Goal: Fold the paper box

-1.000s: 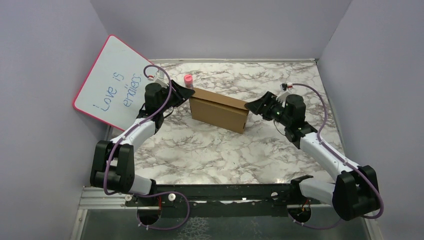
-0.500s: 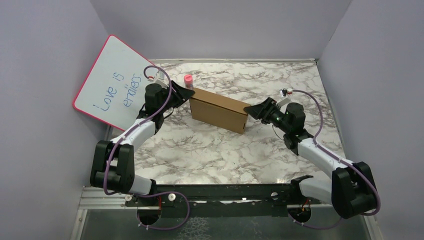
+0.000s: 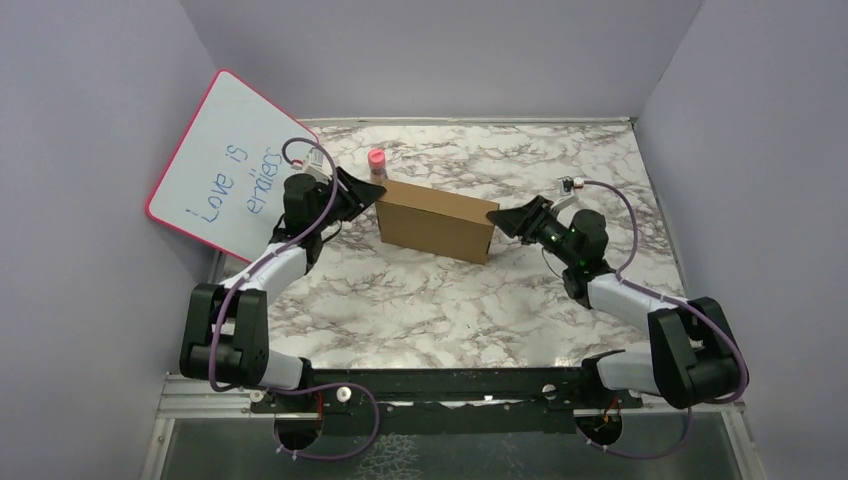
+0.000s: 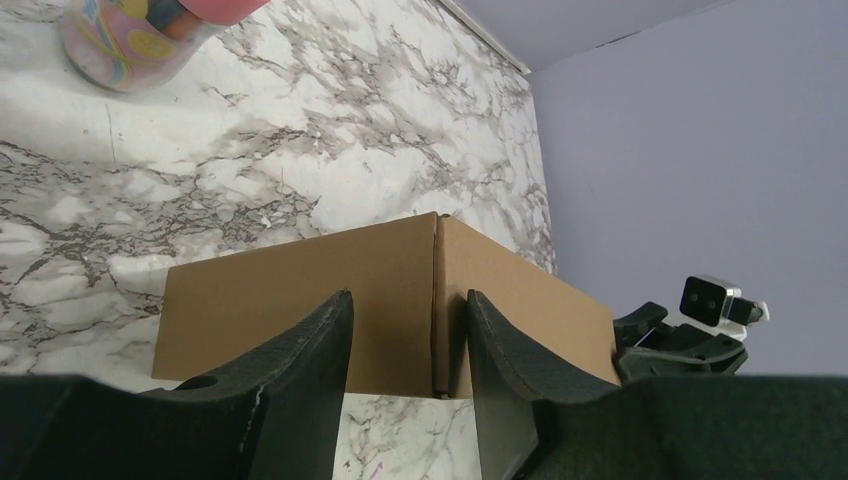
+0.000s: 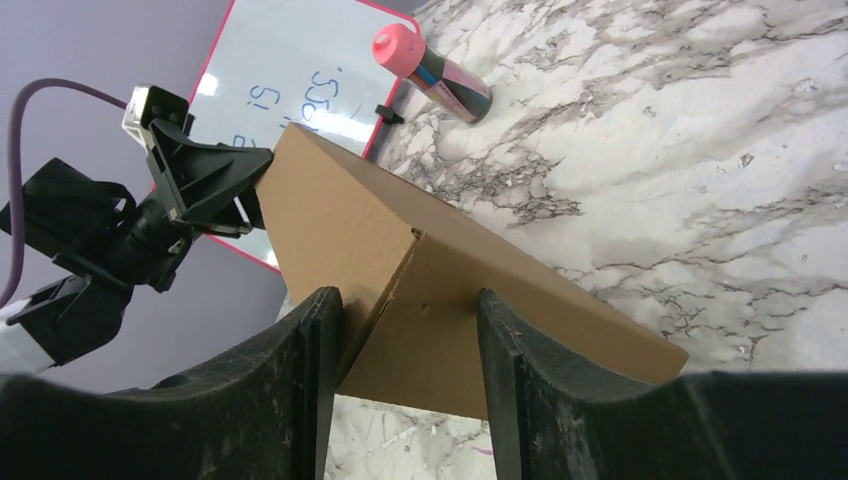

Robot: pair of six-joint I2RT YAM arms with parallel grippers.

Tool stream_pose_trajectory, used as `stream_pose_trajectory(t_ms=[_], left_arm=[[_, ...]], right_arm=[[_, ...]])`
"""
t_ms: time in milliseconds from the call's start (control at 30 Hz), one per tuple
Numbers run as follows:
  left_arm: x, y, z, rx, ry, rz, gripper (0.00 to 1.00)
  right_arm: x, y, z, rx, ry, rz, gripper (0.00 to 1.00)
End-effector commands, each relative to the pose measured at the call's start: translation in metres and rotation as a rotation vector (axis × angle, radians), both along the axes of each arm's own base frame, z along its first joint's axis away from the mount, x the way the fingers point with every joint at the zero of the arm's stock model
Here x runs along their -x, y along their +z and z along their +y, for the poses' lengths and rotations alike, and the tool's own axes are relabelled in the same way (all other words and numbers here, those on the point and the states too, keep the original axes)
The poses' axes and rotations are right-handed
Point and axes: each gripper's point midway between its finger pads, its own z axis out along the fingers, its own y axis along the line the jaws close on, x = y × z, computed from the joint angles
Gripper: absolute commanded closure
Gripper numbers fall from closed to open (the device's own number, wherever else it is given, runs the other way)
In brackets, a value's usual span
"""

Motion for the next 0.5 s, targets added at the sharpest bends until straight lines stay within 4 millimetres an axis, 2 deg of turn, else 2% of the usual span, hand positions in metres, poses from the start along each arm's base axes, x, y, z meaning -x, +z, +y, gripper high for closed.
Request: stream_pose_trajectory(t_ms=[0,200,467], left_arm=[[0.040,-0.065,0.008,-0.074,-0.042,0.220,0.55],[0.057,-0.079,0.009,-0.073,-0.049,0.249,0.62],[0.076,-0.103,0.001,0.024,-0.071,0.324,0.87]], right_arm=[[0.022,-0.087,-0.005,0.148,0.065,0.249,0.57],[0.008,-0.084,0.004,0.161,0.118,0.239,0.65],[-0.006,-0.084,0.011,0.172,0.149,0.249,0.66]])
